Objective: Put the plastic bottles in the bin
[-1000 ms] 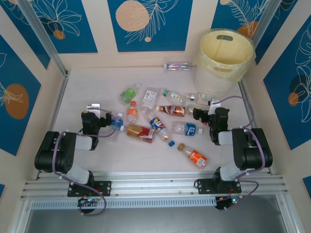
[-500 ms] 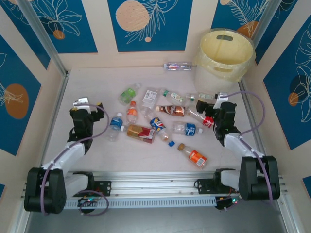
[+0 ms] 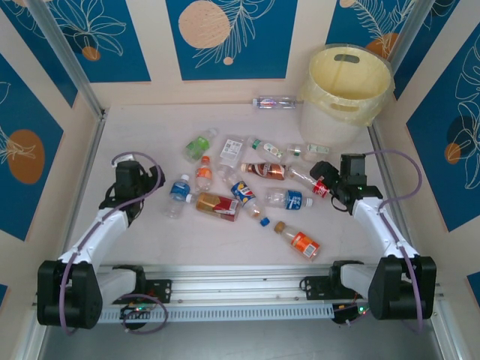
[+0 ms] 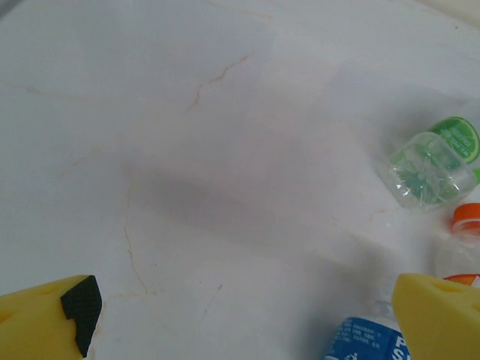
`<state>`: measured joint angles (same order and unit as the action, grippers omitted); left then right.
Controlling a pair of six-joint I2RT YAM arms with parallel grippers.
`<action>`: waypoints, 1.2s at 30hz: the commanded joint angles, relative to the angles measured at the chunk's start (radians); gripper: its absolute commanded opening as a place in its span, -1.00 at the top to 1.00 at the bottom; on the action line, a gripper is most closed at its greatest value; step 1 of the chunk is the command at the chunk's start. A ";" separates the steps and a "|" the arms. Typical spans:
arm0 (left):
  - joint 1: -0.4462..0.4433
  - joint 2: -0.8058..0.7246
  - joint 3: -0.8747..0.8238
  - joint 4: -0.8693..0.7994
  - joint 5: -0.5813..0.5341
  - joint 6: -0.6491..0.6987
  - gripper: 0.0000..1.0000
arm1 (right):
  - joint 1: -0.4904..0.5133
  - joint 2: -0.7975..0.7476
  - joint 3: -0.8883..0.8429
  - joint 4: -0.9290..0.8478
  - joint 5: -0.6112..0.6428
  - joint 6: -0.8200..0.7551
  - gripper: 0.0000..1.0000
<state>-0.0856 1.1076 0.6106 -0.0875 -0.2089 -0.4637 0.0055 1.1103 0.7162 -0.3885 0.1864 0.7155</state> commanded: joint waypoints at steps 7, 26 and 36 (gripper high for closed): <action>-0.004 -0.012 0.045 -0.059 -0.003 -0.068 -1.00 | 0.226 -0.156 0.031 -0.483 -0.114 0.102 -0.99; -0.003 -0.009 0.013 -0.034 -0.029 -0.085 -1.00 | 0.825 0.215 0.234 -0.688 0.121 -0.137 -0.99; -0.002 0.000 -0.008 -0.015 -0.049 -0.077 -1.00 | 0.738 0.362 0.241 -0.742 0.173 -0.090 -0.99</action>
<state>-0.0856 1.1076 0.6159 -0.1158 -0.2340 -0.5442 0.7555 1.4693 0.9646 -1.0939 0.3363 0.6193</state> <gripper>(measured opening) 0.999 0.995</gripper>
